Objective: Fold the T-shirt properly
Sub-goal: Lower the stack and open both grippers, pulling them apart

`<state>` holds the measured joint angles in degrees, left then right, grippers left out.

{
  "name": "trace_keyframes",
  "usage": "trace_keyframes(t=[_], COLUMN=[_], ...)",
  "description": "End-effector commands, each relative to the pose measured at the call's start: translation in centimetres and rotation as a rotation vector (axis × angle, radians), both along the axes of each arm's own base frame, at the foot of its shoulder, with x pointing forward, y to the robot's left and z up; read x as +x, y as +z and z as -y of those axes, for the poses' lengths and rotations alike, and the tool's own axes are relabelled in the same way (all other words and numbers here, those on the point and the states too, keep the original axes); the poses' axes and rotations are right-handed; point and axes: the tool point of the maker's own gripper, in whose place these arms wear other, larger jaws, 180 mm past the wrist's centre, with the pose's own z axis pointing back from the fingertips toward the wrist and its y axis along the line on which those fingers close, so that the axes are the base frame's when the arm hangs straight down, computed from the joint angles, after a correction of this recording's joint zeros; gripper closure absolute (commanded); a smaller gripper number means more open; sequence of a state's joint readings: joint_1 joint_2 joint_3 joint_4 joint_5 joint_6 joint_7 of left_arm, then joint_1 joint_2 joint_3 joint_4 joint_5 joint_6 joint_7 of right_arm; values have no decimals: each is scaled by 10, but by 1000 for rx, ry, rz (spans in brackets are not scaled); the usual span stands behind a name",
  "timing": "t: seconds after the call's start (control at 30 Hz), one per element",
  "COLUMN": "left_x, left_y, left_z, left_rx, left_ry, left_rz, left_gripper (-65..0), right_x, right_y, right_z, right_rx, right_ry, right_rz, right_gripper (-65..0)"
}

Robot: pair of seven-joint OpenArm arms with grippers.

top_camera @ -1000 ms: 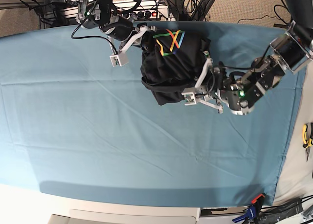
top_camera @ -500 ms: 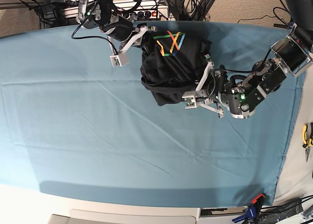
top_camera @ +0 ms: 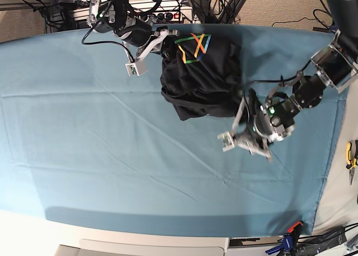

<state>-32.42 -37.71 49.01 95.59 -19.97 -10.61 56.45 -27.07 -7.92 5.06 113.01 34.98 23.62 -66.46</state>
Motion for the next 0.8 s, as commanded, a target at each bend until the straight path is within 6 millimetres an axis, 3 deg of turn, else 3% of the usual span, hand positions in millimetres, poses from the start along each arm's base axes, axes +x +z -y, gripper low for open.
trace_keyframes(t=[0.0,0.13,0.3,0.4,0.57,0.77], left_x=[22,43,59,68,78,79], left_y=[26,52,86,106,127,130], left_z=[-5,-7,1,0,-11,-14], left_rx=[-4,-28,-188,-263,-325,-332], left_ry=[21,72,137,170,211,220], left_rz=[91,159,169,189,223,229], left_gripper=[-270,-270,-270,-270,-270,-270], right_x=[5,19,38,42,39,28], right_y=[9,32,84,105,102,92], right_z=[-2,-6,-4,2,10,11], right_rx=[4,6,-35,-98,-164,-172], right_ry=[16,61,88,93,81,87], right_rz=[27,121,322,408,404,359], right_gripper=[0,0,0,-14,-52,-57])
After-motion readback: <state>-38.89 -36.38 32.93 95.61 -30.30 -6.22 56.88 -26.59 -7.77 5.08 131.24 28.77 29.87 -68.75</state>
